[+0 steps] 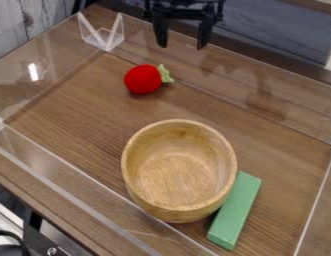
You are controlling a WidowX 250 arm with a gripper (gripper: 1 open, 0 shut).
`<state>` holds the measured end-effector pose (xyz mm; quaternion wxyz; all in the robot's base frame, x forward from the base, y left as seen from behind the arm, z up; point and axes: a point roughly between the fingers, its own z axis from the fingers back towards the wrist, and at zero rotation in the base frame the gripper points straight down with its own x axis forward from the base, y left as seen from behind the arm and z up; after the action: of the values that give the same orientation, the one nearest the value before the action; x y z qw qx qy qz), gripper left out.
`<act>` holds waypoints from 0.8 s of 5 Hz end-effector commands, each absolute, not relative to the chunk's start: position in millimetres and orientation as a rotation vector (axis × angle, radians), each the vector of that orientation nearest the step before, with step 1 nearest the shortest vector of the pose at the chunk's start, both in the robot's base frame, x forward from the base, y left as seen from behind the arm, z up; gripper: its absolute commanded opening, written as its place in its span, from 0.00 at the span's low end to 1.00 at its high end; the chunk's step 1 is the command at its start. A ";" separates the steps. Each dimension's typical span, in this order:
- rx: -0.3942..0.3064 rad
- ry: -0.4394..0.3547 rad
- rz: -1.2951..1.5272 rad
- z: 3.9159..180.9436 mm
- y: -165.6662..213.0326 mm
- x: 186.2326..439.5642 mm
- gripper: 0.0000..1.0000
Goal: Move the red object to the left side of the table
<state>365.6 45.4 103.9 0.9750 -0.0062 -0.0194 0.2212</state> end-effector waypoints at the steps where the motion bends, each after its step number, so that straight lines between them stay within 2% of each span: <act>1: -0.021 -0.076 0.381 117.9 33.9 370.5 1.00; 3: -0.040 -0.022 0.419 110.5 31.5 359.9 1.00; 4: -0.048 -0.005 0.333 104.4 33.1 360.7 1.00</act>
<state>357.0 30.5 89.1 0.9856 -0.0223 0.0196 0.1665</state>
